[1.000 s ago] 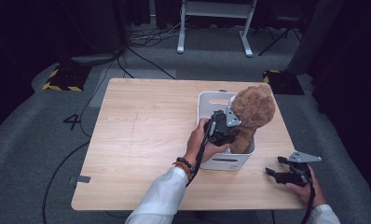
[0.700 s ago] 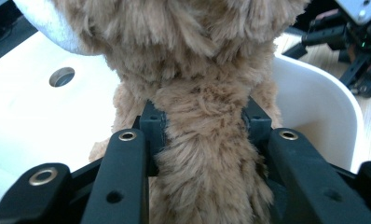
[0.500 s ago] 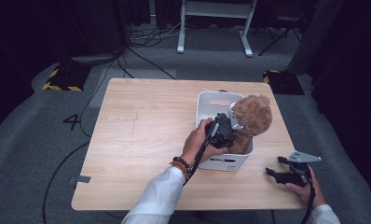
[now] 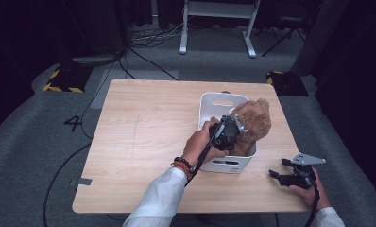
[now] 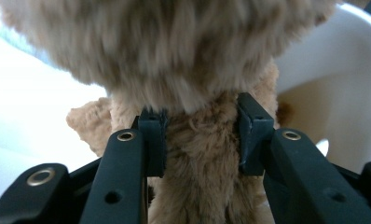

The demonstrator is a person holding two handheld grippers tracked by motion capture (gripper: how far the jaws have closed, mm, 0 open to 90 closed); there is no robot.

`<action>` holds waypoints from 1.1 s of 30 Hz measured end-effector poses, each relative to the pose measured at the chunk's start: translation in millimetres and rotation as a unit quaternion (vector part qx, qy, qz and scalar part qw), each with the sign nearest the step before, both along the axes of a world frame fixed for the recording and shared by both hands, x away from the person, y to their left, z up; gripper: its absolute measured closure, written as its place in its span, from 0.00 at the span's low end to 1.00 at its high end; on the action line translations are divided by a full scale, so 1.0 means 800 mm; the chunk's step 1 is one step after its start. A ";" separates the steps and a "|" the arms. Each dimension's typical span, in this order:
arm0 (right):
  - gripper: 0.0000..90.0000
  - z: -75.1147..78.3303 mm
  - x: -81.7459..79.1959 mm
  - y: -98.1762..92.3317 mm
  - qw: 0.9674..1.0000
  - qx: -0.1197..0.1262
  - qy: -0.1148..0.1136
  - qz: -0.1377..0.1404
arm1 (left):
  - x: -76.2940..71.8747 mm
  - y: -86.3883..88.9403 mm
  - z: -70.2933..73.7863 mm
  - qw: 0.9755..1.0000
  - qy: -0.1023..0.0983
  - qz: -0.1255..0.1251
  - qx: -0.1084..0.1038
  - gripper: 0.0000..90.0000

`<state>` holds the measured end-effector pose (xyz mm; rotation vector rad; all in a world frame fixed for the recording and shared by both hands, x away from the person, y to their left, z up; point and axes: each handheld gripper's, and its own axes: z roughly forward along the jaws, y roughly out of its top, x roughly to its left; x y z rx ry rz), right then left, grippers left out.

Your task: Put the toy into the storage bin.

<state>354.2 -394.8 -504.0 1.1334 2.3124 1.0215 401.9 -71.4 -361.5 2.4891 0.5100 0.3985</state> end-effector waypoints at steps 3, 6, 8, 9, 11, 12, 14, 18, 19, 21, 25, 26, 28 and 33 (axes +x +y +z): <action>0.22 0.000 0.000 0.000 1.000 0.000 0.000 0.000 | 0.001 0.001 -0.001 1.000 0.007 0.003 0.006 0.69; 0.22 0.000 0.000 0.000 1.000 0.000 0.000 0.000 | 0.001 0.004 0.000 1.000 0.012 0.003 0.000 0.69; 0.22 0.000 0.000 0.000 1.000 0.000 0.000 0.000 | 0.002 0.005 0.000 1.000 0.016 0.000 -0.006 0.69; 0.22 0.000 0.000 0.000 1.000 0.000 0.000 0.000 | 0.002 0.007 0.000 1.000 0.019 0.001 -0.011 0.68; 0.22 0.000 0.000 0.000 1.000 0.000 0.000 0.000 | 0.003 0.010 0.000 1.000 0.024 0.002 -0.019 0.69; 0.22 0.000 0.000 0.000 1.000 0.000 0.000 0.000 | 0.003 0.012 0.000 0.999 0.026 0.002 -0.023 0.69; 0.22 0.000 0.000 0.000 1.000 0.000 0.000 0.000 | 0.003 0.013 -0.001 0.999 0.026 0.001 -0.024 0.69; 0.22 0.000 0.000 0.000 1.000 0.000 0.000 0.000 | 0.003 0.015 -0.002 0.999 0.030 0.000 -0.033 0.68; 0.22 0.000 0.000 0.000 1.000 0.000 0.000 0.000 | 0.003 0.016 -0.003 0.999 0.031 0.000 -0.035 0.68; 0.22 0.000 0.000 0.000 1.000 0.000 0.000 0.000 | 0.004 0.017 -0.003 0.999 0.034 -0.002 -0.037 0.67; 0.22 0.000 0.000 0.000 1.000 0.000 0.000 0.000 | 0.003 0.022 -0.003 0.998 0.035 -0.004 -0.052 0.65; 0.22 0.000 0.000 0.000 1.000 0.000 0.000 0.000 | 0.003 0.023 -0.003 0.998 0.035 -0.002 -0.057 0.65; 0.22 0.000 0.000 0.000 1.000 0.000 0.000 0.000 | 0.002 0.025 -0.002 0.998 0.032 -0.002 -0.061 0.64; 0.22 0.000 0.000 0.000 1.000 0.000 0.000 0.000 | 0.001 0.030 0.000 0.997 0.031 -0.003 -0.073 0.63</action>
